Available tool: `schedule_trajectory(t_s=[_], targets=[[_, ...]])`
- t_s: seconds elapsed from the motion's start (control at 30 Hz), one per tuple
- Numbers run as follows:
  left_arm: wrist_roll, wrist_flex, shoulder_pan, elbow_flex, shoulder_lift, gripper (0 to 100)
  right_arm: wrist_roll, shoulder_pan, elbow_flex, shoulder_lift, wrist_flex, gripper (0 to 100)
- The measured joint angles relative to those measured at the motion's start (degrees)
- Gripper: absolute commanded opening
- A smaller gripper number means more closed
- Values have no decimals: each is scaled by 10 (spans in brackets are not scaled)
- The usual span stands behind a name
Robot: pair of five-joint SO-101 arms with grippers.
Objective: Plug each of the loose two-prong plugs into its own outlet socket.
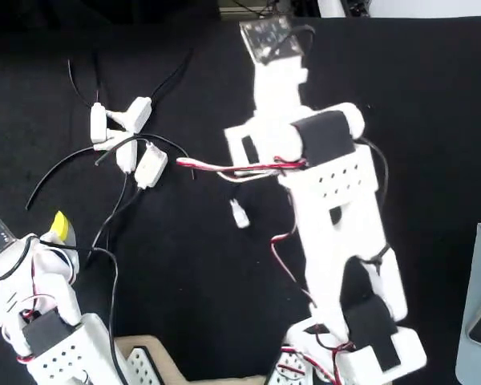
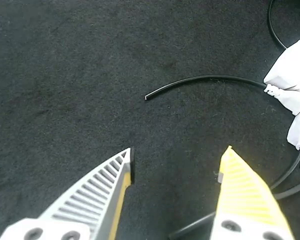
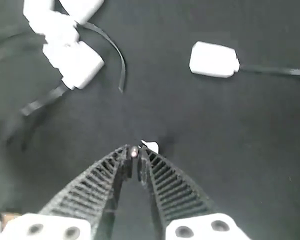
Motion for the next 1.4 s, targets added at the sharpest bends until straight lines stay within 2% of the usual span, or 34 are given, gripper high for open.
schedule_trajectory(t_s=[0.17,0.33,0.4,0.53,0.7,0.8,0.97,1.2,1.4], targets=[[0,0,0,0,0,278,32,5,74,19,-36,18],[0,0,0,0,0,278,39,3,76,100,-131,164],[0,0,0,0,0,278,39,-7,68,127,-141,183],[0,0,0,0,0,278,39,-25,5,145,-120,181],[0,0,0,0,0,278,40,-52,-82,146,-33,181],[0,0,0,0,0,278,57,-64,-87,149,-3,181],[0,0,0,0,0,278,130,-65,28,150,-12,181],[0,0,0,0,0,278,238,-64,222,152,-159,181],[0,0,0,0,0,278,279,-61,253,199,-218,181]])
